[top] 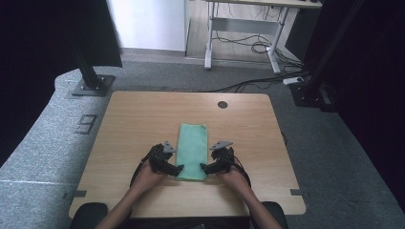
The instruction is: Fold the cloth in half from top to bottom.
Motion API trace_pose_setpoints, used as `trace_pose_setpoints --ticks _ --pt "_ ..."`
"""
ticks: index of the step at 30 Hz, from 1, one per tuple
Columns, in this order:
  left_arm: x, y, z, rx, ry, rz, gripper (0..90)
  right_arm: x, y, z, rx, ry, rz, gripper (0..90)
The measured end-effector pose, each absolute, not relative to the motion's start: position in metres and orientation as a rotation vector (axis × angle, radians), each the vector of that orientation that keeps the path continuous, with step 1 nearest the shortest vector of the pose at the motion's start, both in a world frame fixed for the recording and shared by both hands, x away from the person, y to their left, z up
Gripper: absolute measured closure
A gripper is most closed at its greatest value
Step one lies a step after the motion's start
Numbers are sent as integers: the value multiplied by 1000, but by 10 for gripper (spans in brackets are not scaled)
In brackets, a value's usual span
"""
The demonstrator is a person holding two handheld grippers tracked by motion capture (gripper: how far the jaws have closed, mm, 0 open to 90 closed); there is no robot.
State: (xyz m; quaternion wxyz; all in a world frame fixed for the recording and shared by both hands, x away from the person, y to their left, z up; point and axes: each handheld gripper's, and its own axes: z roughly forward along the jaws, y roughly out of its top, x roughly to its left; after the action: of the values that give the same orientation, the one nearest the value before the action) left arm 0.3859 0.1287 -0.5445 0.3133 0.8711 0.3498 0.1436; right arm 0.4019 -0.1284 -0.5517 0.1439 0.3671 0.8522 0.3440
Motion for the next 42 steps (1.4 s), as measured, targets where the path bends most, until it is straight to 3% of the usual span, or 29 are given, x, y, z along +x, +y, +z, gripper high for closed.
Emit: trace_pose_setpoints --ticks 9,21,42 --pt "361 131 -542 2312 882 315 38 376 -130 -553 1040 2458 1016 9" --pt "398 134 -539 2245 971 395 33 366 -133 -554 1027 2460 1031 7" --pt "401 137 -549 2230 990 357 21 378 -133 -547 1019 2531 1049 47"
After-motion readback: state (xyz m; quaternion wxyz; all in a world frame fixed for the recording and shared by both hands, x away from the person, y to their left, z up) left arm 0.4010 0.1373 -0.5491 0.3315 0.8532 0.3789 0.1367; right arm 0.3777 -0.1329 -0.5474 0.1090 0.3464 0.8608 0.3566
